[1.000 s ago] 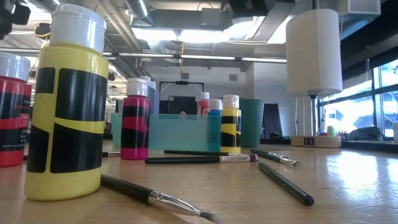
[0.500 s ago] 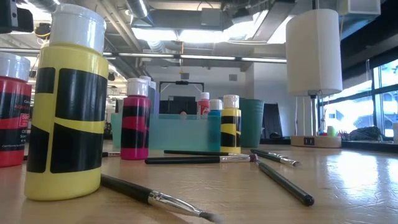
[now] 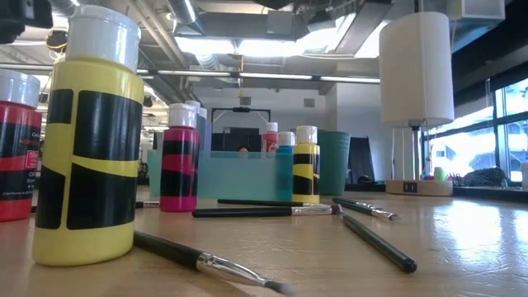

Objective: Pick & Place Paint Supplies
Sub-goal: Put the black paint brush into the dark green cup

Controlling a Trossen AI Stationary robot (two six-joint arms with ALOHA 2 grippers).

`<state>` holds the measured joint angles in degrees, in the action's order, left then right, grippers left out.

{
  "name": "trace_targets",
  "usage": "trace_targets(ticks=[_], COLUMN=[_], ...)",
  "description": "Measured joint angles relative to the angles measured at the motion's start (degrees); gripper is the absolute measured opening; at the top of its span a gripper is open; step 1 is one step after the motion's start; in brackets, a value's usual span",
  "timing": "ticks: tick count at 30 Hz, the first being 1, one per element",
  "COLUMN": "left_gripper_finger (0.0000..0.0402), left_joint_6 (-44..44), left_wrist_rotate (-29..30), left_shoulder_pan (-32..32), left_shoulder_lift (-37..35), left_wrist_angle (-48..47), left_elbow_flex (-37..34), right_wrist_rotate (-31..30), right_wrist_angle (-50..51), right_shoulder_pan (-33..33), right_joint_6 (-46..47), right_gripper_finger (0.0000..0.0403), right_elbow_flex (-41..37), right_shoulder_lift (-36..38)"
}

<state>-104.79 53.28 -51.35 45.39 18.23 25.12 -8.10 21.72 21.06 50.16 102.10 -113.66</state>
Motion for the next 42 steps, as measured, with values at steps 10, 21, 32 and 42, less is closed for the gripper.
trace_targets(ticks=[10,21,32,42], left_gripper_finger=[0.0053,0.0039,0.0020,0.0015], left_joint_6=[0.0,-4.9,-6.8,-2.9], left_wrist_rotate=[-0.7,-0.7,-0.4,-0.8], left_shoulder_pan=[5.8,8.9,8.9,7.6], left_shoulder_lift=[0.0,0.0,0.0,0.0], left_wrist_angle=[0.6,1.4,1.4,1.4], left_elbow_flex=[0.0,0.0,0.0,0.0], right_wrist_rotate=[-0.9,-2.5,-2.7,-2.4], right_wrist_angle=[-1.9,-1.9,-1.2,-1.4], right_shoulder_pan=[-1.7,-3.6,-5.6,-5.6], right_joint_6=[-1.1,-1.2,-1.1,-1.5], right_gripper_finger=[0.0001,0.0001,0.0001,0.0001], right_elbow_flex=[0.0,0.0,0.0,0.0], right_shoulder_lift=[0.0,0.0,0.0,0.0])
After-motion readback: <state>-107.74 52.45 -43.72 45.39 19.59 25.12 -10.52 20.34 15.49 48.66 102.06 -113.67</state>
